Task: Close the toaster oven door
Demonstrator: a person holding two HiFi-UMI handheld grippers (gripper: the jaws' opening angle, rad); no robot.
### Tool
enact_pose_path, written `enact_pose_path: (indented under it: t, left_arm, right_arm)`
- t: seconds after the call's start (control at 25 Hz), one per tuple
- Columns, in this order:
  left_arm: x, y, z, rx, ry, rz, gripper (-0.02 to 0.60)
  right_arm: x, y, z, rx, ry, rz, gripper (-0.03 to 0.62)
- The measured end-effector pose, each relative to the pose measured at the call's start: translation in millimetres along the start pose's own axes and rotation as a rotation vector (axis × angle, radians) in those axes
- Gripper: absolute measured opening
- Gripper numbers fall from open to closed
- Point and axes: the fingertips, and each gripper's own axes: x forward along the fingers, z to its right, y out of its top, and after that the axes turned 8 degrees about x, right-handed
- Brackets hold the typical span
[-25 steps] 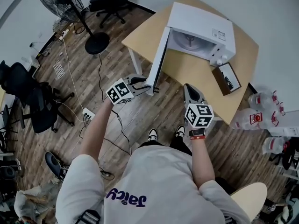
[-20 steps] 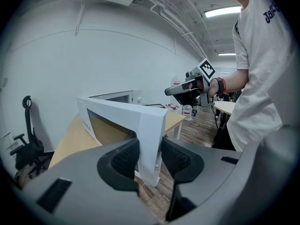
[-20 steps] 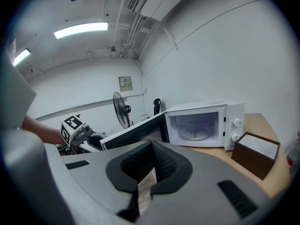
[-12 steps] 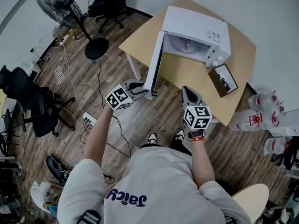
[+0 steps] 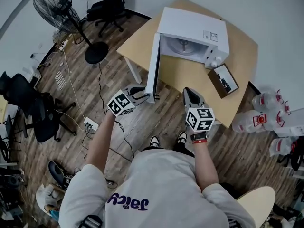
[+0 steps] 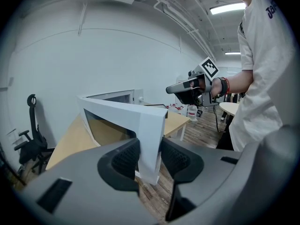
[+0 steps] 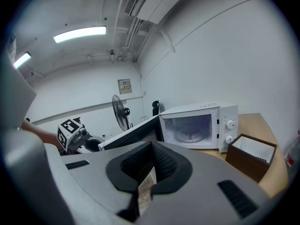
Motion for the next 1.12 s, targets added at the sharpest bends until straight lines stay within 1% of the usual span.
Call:
enact_pose_path:
  t: [0.16, 0.64, 0.92, 1.12]
  left_arm:
    - [9, 7, 4, -0.015, 0.018, 0.003, 0.158]
    - [45, 34, 19, -0.079, 0.075, 0.02, 0.156]
    - [72, 50, 24, -0.127, 0.101, 0.034, 0.155]
    - [83, 56, 26, -0.15, 0.131, 0.03, 0.155]
  right_arm:
    - [-4, 0, 4, -0.003, 0.007, -0.008, 0.015]
    - [-15, 4, 37, 0.02, 0.001, -0.01, 0.015]
    - [-14, 4, 53, 0.03, 0.02, -0.023, 0.015]
    - [-15, 1, 62, 0.035, 0.034, -0.035, 0.015]
